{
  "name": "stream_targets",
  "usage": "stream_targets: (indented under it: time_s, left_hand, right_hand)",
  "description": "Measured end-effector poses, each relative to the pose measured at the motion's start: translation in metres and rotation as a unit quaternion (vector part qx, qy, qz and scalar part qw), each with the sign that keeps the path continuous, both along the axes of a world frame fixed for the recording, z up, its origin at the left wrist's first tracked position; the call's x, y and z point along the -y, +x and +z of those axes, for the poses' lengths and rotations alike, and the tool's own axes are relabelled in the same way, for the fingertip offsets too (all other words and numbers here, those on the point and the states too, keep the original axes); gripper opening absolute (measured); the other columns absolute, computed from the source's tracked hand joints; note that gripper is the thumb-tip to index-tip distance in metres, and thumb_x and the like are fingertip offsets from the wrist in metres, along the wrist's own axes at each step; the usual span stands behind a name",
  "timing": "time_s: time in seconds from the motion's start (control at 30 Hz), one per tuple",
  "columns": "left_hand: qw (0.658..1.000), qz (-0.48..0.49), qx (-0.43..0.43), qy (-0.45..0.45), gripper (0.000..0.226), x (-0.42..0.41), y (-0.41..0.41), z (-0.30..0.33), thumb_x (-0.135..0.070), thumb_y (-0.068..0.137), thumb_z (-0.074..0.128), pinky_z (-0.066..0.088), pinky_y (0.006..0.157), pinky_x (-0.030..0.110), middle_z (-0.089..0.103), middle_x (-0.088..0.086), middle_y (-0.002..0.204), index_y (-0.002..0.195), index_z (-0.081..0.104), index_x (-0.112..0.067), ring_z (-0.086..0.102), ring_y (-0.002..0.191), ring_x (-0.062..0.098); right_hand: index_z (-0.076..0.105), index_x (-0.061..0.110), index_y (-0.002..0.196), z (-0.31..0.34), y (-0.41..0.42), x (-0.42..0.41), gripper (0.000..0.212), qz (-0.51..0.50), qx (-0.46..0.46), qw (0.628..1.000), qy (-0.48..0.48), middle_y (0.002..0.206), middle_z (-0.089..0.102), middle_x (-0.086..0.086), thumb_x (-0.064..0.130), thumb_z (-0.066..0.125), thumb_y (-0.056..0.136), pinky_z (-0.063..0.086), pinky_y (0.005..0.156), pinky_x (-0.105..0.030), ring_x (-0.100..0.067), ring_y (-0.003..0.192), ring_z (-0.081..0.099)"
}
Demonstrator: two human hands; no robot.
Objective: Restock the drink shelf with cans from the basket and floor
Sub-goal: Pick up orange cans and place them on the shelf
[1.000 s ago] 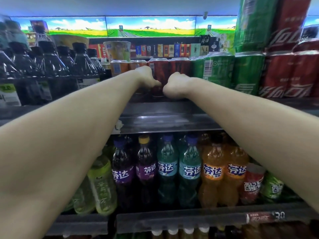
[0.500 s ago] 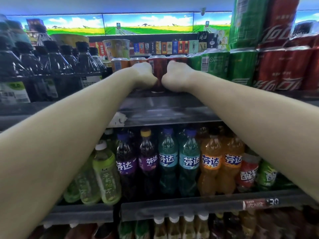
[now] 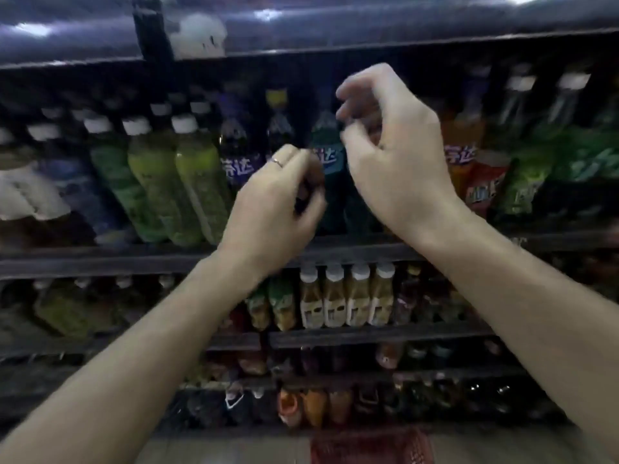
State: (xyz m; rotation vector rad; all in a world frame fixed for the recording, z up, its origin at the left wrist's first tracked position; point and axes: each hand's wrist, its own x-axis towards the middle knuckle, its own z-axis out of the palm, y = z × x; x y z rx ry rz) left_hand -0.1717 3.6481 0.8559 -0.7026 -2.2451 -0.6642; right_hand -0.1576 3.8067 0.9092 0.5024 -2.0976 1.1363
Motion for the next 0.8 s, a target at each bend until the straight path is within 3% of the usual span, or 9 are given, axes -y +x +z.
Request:
stream_targets:
  time_s: [0.17,0.37,0.67,0.8]
  left_hand:
    - [0.981,0.043,0.183,-0.039,0.01,0.001,0.035,-0.121,-0.02,0.095,0.06,0.053,0.073,0.047,0.057,-0.003,0.098,0.105,0.061,-0.016,0.058,0.089,0.019]
    - [0.922,0.138,0.361,-0.031,0.011,0.014,0.088,-0.232,-0.024,0.096,0.06,0.056,0.076,0.045,0.061,-0.003,0.097,0.105,0.061,-0.018,0.061,0.088,0.018]
    - [0.817,0.24,0.523,0.037,0.016,0.032,0.167,-0.328,-0.015,0.093,0.066,0.05,0.081,0.032,0.064,0.002,0.095,0.108,0.065,-0.01,0.063,0.088,0.02]
    - [0.768,0.273,0.578,0.032,0.027,0.062,0.198,-0.369,-0.02,0.094,0.065,0.046,0.083,0.032,0.069,0.008,0.111,0.119,0.063,-0.011,0.064,0.104,0.026]
  right_hand:
    - [0.061,0.011,0.118,-0.12,0.021,0.004,0.024,0.045,0.114,0.992,0.008,0.104,0.062,-0.001,0.002,0.055,0.097,0.051,0.082,-0.024,-0.012,0.093,0.059]
    - [0.059,0.015,0.12,-0.253,0.046,0.0,0.024,0.08,0.28,0.956,0.043,0.105,0.059,0.003,0.006,0.056,0.098,0.053,0.082,-0.031,-0.01,0.092,0.057]
    - [0.058,0.016,0.124,-0.372,0.095,0.015,0.025,0.109,0.468,0.868,0.122,0.11,0.063,0.0,0.013,0.058,0.099,0.056,0.089,-0.049,-0.024,0.098,0.065]
    - [0.06,0.01,0.117,-0.422,0.116,0.039,0.022,0.115,0.524,0.83,0.153,0.106,0.069,-0.008,0.011,0.06,0.095,0.055,0.089,-0.042,-0.03,0.1,0.066]
